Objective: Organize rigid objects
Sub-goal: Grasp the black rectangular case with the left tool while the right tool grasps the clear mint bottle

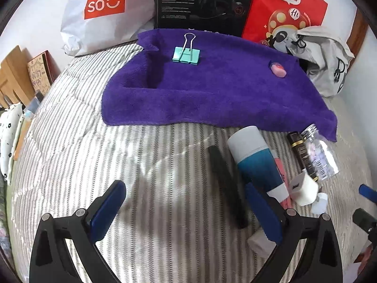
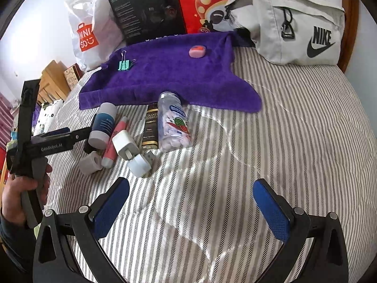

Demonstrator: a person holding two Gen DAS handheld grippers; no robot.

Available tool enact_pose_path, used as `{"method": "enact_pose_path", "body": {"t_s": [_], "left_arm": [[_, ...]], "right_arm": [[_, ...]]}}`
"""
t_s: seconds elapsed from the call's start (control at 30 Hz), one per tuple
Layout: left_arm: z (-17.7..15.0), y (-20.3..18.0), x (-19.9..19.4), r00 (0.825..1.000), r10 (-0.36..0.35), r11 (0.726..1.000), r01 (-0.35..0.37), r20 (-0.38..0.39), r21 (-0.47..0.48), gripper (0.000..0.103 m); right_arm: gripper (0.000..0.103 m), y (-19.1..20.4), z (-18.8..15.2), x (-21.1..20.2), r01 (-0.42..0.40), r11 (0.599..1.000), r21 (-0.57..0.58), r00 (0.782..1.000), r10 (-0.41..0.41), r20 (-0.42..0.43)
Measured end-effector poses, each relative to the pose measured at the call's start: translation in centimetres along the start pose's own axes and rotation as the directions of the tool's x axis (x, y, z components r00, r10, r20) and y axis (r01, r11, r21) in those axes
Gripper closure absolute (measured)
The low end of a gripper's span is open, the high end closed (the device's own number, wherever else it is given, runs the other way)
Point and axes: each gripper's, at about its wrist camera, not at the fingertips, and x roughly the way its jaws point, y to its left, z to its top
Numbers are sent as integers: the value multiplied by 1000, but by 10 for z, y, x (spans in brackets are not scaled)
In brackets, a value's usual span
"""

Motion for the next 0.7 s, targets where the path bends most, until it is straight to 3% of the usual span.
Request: {"method": "enact_pose_path", "body": {"t_s": [0.13,0.27,0.53,0.6,0.7], "left_arm": [[2,-7,5,999,49,999,-49,1,16,2],[-3,-15,9,998,64,997,-63,-5,42,23],[-12,-19,1,996,54,997,-57,65,53,50],[-13,-21,-1,997,36,997,-41,72,66,66],[-13,-22,-3,997,23,996,-28,71,79,79]], "right_arm": [[0,-6,-2,0,-3,1000,15,1000,3,0],[0,-10,1,2,-6,1000,23,1000,6,13],[2,-4,23,21,-6,999,-37,999,8,41],[3,-2,31,27,-9,999,-48,999,11,49],[6,4,43,37,-15,997,-74,998,19,53]]}}
